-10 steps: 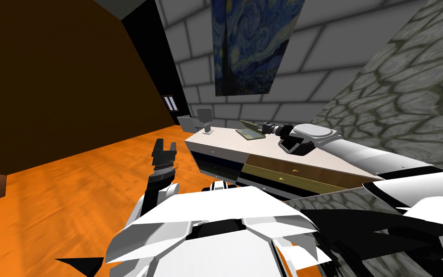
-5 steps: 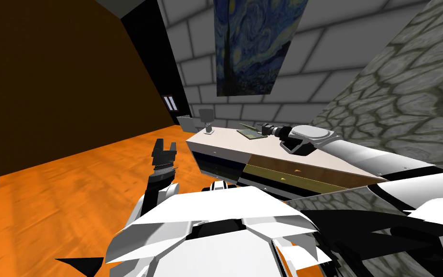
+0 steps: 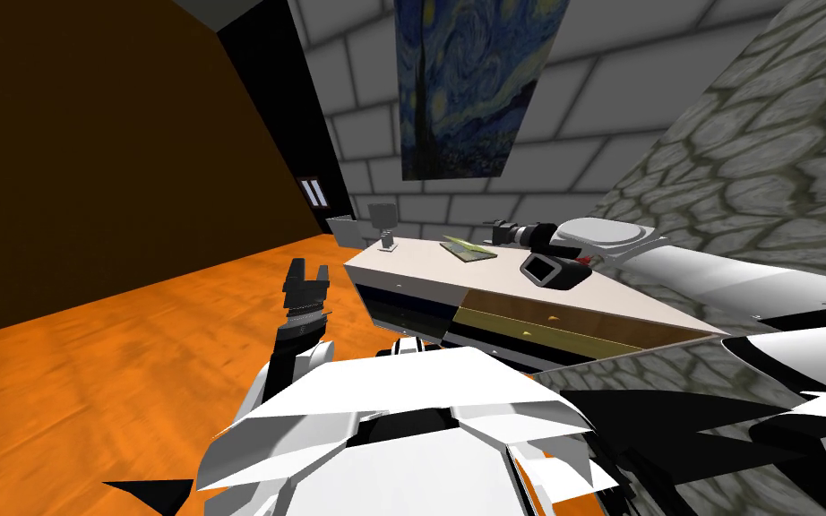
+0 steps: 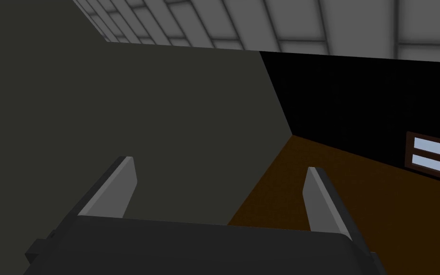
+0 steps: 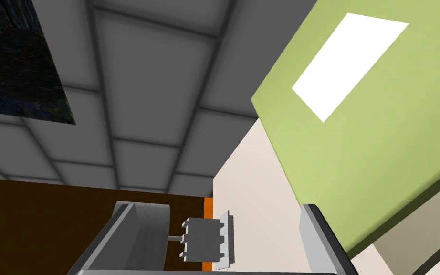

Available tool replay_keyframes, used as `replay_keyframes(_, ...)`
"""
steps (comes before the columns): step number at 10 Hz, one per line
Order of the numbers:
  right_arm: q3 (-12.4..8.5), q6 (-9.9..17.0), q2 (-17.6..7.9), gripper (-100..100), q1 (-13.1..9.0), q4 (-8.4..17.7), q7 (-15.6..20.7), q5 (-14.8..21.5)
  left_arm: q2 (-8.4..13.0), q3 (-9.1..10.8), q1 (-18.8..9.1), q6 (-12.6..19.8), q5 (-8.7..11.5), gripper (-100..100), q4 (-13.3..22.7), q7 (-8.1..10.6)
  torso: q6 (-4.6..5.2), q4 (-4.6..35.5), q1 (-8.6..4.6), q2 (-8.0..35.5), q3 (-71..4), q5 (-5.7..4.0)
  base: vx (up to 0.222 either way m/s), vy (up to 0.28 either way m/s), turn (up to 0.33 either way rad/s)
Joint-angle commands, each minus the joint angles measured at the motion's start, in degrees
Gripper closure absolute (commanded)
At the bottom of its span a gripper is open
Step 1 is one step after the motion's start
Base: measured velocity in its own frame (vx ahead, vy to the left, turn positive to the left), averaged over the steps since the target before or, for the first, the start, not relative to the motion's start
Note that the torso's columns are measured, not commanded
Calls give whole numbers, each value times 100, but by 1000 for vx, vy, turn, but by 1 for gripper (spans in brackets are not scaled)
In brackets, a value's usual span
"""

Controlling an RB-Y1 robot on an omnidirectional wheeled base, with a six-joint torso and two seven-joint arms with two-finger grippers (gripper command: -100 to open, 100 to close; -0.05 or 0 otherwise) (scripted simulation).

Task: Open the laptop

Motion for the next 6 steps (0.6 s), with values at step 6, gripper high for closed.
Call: replay_keyframes(6, 9, -14, 1, 0, -14, 9, -6, 3, 0, 0, 0, 0, 0, 0, 0, 0, 2, 1, -2, 1, 0, 0, 0, 0, 0)
